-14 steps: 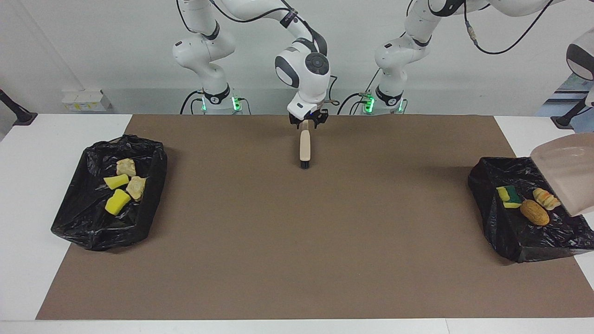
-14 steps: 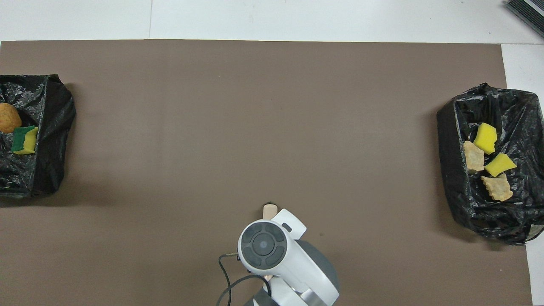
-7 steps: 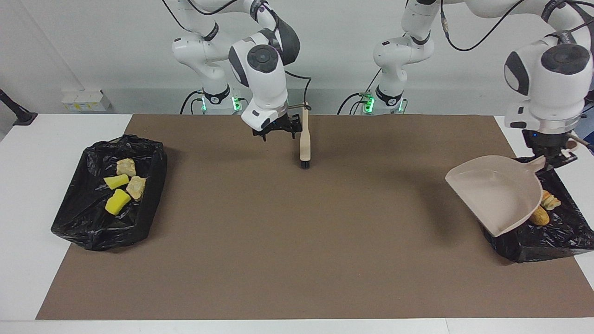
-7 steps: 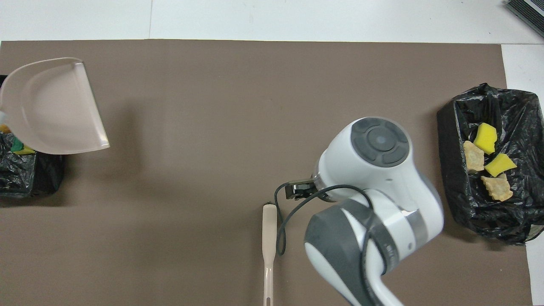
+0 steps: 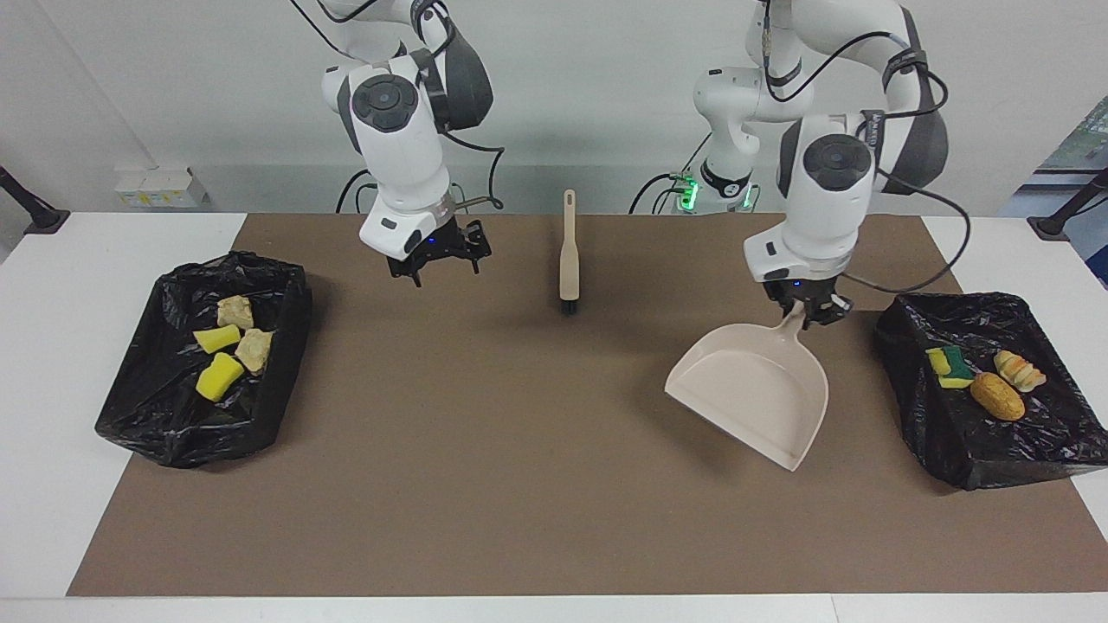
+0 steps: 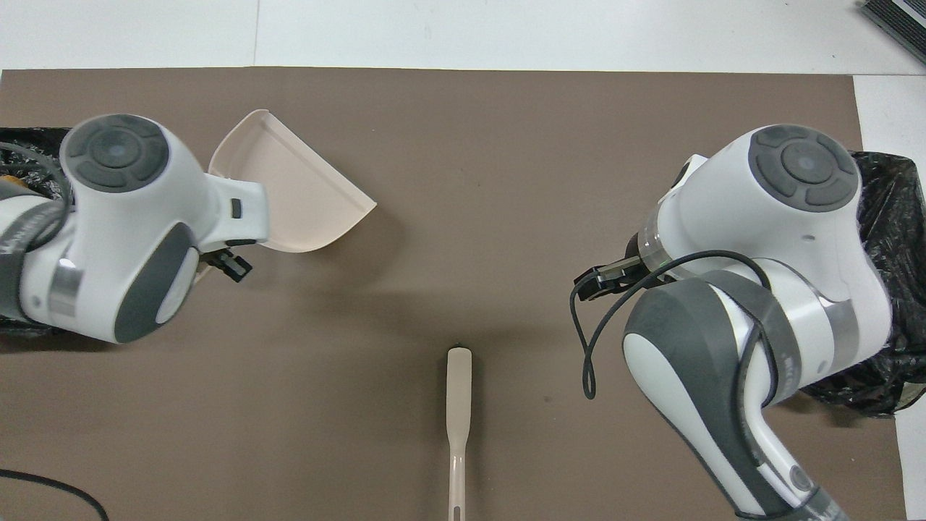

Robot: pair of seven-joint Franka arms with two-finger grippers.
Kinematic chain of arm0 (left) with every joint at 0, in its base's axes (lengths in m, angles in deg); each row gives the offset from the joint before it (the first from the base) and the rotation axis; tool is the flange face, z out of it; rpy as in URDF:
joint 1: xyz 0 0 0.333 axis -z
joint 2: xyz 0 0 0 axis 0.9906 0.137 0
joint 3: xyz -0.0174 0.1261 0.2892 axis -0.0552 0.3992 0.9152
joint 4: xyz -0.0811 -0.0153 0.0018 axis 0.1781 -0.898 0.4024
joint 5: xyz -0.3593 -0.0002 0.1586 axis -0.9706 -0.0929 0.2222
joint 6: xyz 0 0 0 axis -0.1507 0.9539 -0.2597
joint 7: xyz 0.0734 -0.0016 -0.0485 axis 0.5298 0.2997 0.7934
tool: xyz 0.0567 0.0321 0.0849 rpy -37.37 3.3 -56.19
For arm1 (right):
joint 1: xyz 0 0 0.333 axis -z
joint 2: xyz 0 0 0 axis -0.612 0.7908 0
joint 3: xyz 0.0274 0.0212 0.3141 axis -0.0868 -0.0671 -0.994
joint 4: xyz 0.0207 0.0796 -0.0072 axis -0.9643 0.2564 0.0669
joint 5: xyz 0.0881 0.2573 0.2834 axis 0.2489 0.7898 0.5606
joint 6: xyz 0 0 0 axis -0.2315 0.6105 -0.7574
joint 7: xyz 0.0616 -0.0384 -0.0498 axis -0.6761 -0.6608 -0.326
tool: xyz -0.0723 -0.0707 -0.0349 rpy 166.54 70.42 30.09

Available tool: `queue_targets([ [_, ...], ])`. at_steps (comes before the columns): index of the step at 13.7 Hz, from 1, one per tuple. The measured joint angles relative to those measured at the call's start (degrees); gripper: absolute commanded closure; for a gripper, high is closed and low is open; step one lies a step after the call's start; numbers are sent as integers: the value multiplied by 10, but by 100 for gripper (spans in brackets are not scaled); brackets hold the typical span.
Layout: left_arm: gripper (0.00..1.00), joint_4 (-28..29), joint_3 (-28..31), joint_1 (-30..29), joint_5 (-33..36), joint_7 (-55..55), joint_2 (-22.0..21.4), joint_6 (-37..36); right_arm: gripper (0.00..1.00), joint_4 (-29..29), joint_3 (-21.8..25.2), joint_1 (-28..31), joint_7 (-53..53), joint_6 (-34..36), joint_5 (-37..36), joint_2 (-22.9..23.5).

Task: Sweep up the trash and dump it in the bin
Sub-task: 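Bring the empty dustpan back to the table center with the left gripper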

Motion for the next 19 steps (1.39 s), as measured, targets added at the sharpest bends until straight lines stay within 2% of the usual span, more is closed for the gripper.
queue_targets([
  [3,100,0,0,49,-51,-176,25,29,0,-9,1,1,-2,6,-1,0],
  [6,100,0,0,94,-89,-282,50,63,0,-31,18,1,-2,12,-5,-2],
  [9,100,-4,1,124,-134,-349,74,115,0,-76,76,-1,-46,46,-11,-9],
  [13,100,-8,1,142,-149,-401,88,146,0,-102,180,-11,-86,51,-16,-12],
  [14,95,-8,1,146,-150,-404,91,148,0,-109,205,-16,-87,51,-16,-12],
  [16,61,-8,1,154,-151,-406,97,153,0,-118,250,-22,-88,53,-17,-14],
  [17,40,-8,1,158,-151,-407,101,155,0,-121,263,-23,-91,57,-17,-18],
  [19,7,-8,1,162,-151,-408,102,155,0,-126,268,-23,-92,70,-16,-32],
])
